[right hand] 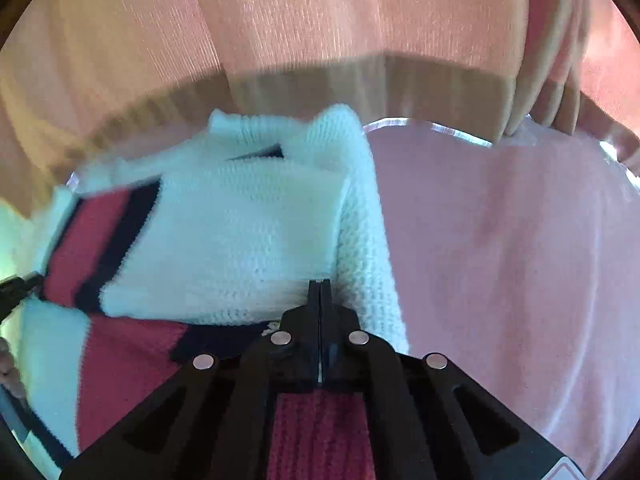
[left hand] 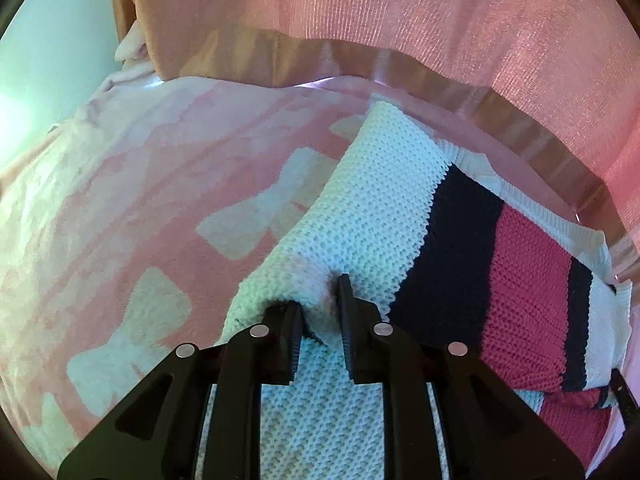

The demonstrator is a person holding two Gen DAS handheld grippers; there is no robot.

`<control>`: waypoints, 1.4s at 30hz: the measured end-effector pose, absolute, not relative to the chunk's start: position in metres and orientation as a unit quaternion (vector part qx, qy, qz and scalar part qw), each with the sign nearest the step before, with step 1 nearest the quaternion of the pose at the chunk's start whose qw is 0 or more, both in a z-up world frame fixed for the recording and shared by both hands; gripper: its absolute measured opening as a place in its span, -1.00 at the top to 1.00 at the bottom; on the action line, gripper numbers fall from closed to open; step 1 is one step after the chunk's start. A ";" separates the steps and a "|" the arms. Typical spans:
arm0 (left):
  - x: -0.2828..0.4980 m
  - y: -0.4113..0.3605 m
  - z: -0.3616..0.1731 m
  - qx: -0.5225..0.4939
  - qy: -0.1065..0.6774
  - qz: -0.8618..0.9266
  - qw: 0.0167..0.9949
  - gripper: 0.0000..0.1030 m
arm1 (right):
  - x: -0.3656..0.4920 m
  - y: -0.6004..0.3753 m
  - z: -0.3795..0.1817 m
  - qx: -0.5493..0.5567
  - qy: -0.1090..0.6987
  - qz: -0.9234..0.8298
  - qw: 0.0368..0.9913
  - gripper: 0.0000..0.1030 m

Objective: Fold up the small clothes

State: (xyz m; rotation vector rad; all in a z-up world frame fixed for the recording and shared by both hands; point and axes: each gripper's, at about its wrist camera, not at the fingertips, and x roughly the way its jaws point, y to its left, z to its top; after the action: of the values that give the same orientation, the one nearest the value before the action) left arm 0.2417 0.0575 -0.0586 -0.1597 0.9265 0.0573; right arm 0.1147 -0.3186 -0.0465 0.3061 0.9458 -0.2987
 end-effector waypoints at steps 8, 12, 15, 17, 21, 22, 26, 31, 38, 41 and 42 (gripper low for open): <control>0.193 0.078 -0.031 -0.040 0.434 -0.002 0.900 0.24 | 0.011 -0.298 0.022 0.190 0.415 -0.140 0.879 0.15; 0.129 0.096 -0.011 -0.011 0.420 -0.018 0.907 -0.23 | -0.068 -0.275 0.017 0.188 0.441 -0.124 0.869 -0.02; 0.079 0.116 -0.023 -0.020 0.449 -0.024 0.893 -0.31 | -0.121 -0.252 -0.001 0.170 0.481 -0.098 0.854 -0.04; 0.053 0.128 -0.039 -0.030 0.473 -0.021 0.880 -0.32 | -0.141 -0.240 -0.015 0.177 0.503 -0.090 0.841 -0.04; 0.016 0.157 -0.073 -0.097 0.532 -0.016 0.841 -0.32 | -0.168 -0.232 -0.035 0.219 0.515 -0.076 0.825 -0.08; 0.009 0.160 -0.073 -0.106 0.523 -0.019 0.846 -0.32 | -0.169 -0.230 -0.034 0.220 0.507 -0.071 0.830 -0.11; -0.012 0.161 -0.075 -0.112 0.515 -0.036 0.849 -0.34 | -0.168 -0.222 -0.036 0.232 0.497 -0.050 0.835 -0.12; -0.016 0.159 -0.076 -0.134 0.514 -0.061 0.845 -0.13 | -0.162 -0.206 -0.037 0.213 0.483 -0.043 0.848 0.50; -0.027 0.154 -0.057 -0.142 0.502 -0.084 0.849 0.78 | -0.187 -0.219 -0.002 0.220 0.430 -0.058 0.874 0.80; -0.065 0.140 -0.028 -0.123 0.481 -0.118 0.860 0.80 | -0.211 -0.230 0.026 0.203 0.408 -0.067 0.888 0.81; -0.075 0.135 -0.021 -0.118 0.479 -0.126 0.860 0.80 | -0.224 -0.234 0.039 0.189 0.400 -0.073 0.894 0.81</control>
State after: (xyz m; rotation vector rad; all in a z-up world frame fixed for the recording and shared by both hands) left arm -0.0751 0.1350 -0.0215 -0.2486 1.0062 -0.2651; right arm -0.2244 -0.2342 0.0390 0.3925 0.8302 -0.1520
